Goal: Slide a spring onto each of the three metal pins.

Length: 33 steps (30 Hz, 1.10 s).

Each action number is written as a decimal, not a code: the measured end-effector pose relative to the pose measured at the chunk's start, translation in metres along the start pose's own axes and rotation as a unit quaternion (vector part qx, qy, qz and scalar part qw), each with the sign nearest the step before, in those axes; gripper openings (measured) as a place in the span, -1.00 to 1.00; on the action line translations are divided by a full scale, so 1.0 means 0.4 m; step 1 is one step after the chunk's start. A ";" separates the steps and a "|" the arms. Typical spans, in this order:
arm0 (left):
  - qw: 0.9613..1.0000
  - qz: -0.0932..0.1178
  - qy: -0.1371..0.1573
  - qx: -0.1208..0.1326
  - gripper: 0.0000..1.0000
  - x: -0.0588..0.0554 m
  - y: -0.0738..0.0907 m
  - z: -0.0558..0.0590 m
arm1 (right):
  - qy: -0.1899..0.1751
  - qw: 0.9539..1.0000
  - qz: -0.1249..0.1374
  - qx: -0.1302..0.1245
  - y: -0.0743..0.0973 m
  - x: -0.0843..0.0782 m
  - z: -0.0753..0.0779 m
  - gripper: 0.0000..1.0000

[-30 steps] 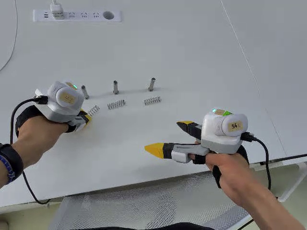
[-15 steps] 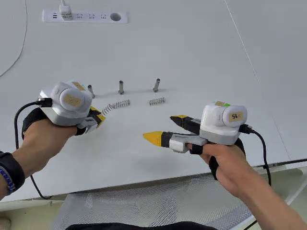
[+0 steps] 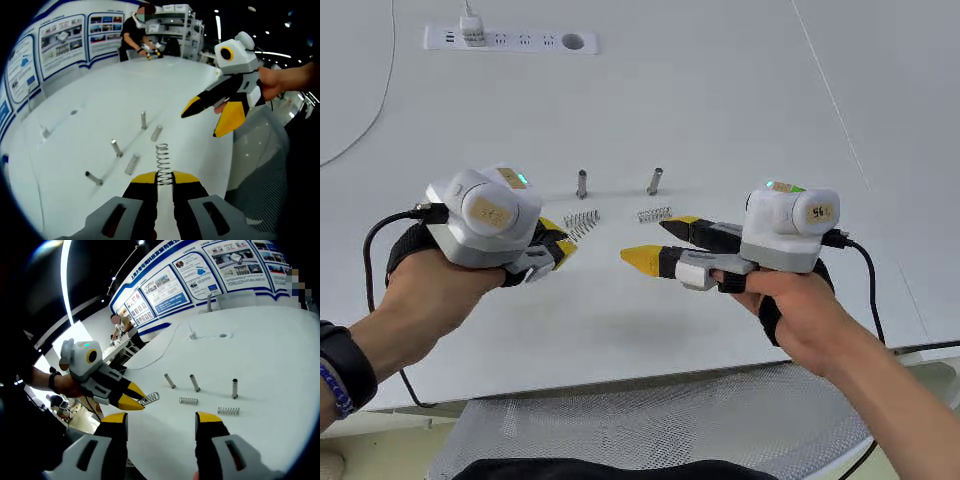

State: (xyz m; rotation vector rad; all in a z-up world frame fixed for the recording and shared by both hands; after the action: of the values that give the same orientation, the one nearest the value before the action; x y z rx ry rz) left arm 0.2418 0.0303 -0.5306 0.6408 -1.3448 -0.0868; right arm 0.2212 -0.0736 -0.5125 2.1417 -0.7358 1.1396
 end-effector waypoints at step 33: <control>0.986 0.046 -0.092 -0.128 -0.80 0.073 0.007 0.138 | 0.019 0.973 -0.103 0.204 0.008 -0.008 -0.110 -0.55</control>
State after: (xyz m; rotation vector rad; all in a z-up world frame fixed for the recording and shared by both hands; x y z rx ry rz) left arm 0.1975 -0.0003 -0.4993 0.3582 -1.5101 -0.2450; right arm 0.1942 -0.0436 -0.4946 2.4538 -0.2634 1.2985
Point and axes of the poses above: the centre of the closed fingertips' face, and the gripper's own axes: y roughly backward along the fingers, z roughly to its right, x roughly out of its top, the point moved 3 cm from there along y, roughly backward along the fingers, and after that the axes turned 14 degrees about z, right-handed, at the moved point
